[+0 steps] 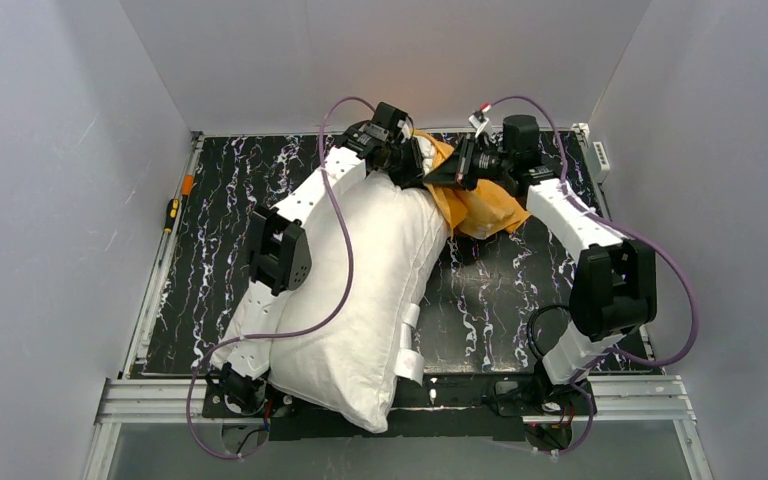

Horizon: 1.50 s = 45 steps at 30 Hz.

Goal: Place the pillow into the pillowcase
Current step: Stuff the pillow into the pillowcase.

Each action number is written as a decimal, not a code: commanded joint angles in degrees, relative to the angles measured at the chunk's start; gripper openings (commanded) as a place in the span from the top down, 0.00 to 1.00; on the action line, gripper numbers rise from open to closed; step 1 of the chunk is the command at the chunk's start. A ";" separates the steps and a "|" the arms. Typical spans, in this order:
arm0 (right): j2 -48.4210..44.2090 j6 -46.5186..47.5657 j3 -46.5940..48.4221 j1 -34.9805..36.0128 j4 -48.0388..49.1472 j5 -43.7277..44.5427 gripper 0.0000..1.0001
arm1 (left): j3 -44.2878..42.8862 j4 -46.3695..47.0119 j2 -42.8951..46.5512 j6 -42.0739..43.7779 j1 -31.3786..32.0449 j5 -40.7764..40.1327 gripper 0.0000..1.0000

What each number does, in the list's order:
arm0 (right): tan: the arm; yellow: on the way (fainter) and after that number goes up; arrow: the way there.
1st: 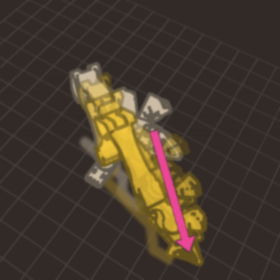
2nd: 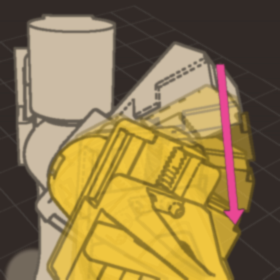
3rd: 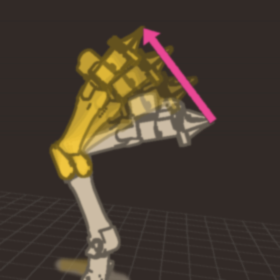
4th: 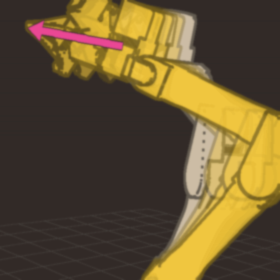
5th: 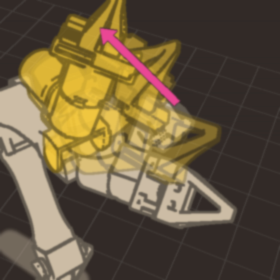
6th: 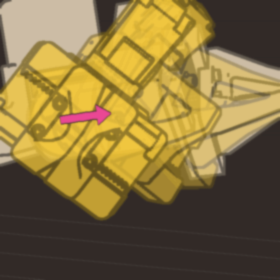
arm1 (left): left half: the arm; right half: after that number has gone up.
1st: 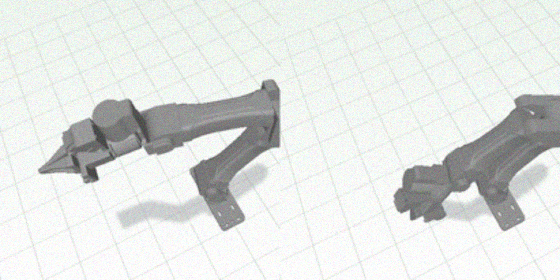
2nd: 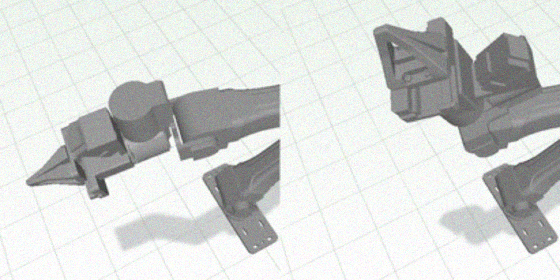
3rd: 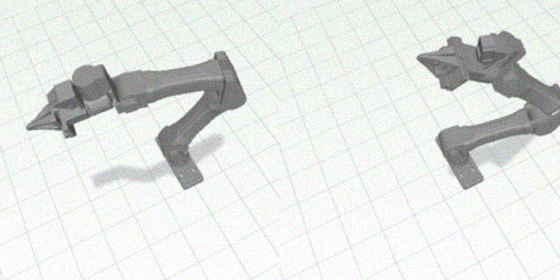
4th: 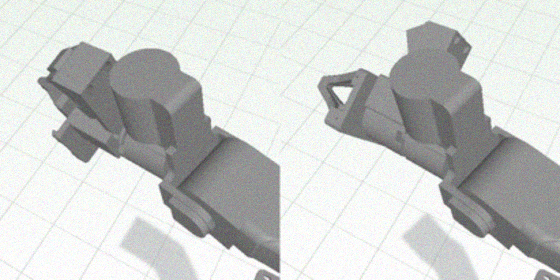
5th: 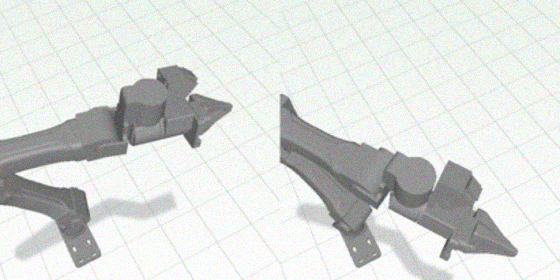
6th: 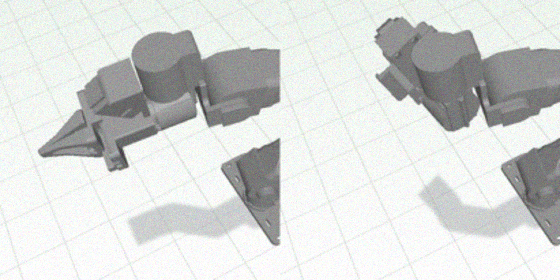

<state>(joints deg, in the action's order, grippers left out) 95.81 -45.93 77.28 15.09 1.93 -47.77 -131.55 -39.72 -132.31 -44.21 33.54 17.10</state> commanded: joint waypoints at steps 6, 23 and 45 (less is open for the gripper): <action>6.61 31.82 9.80 2.35 -49.07 -0.65 0.99 | 19.74 9.29 20.80 4.44 -0.23 -3.57 0.56; 2.26 29.00 18.34 -0.11 -47.68 6.50 0.99 | 15.42 7.74 10.76 8.29 0.33 -5.91 0.75; -15.55 -9.11 4.99 -2.35 13.85 -19.02 0.99 | -2.71 -17.47 -11.48 3.41 4.05 -24.56 0.98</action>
<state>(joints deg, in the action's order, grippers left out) 89.30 -30.26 83.22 11.22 -23.59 -42.89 -135.37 -42.13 -136.16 -40.95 37.78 3.90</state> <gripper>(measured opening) 0.031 0.031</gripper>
